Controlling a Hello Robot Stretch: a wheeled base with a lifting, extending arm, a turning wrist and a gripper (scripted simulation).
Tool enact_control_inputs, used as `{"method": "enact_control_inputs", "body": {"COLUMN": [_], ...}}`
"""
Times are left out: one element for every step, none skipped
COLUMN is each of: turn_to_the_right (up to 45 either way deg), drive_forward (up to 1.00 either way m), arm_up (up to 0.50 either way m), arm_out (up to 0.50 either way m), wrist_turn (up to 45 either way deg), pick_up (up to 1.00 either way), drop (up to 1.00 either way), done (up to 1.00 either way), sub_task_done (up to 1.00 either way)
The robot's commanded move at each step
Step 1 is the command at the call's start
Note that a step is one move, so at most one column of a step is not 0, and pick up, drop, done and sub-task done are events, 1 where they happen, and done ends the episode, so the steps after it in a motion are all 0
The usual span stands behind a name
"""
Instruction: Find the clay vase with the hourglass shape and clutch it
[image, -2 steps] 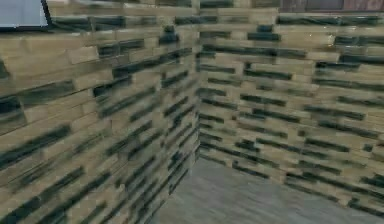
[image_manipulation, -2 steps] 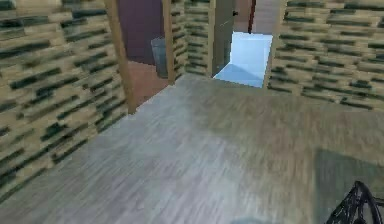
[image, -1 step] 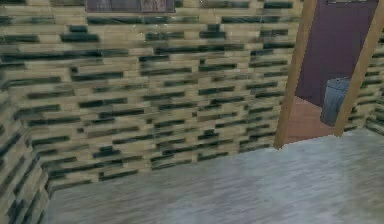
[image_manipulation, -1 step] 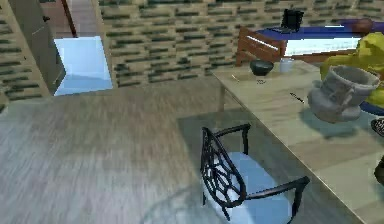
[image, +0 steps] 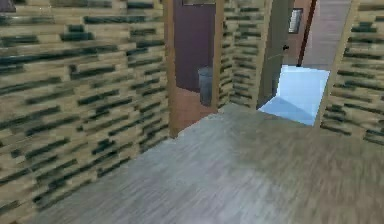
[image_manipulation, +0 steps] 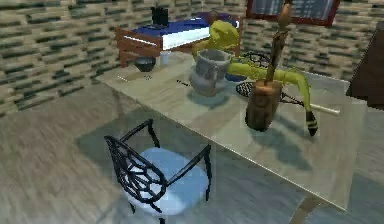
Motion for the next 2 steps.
{"method": "enact_control_inputs", "body": {"turn_to_the_right": [45.0, 45.0], "drive_forward": [0.00, 0.00], "arm_up": [0.00, 0.00], "arm_out": [0.00, 0.00], "wrist_turn": [0.0, 0.0], "pick_up": [0.00, 0.00], "drop": [0.00, 0.00], "done": [0.00, 0.00], "sub_task_done": [0.00, 0.00]}}
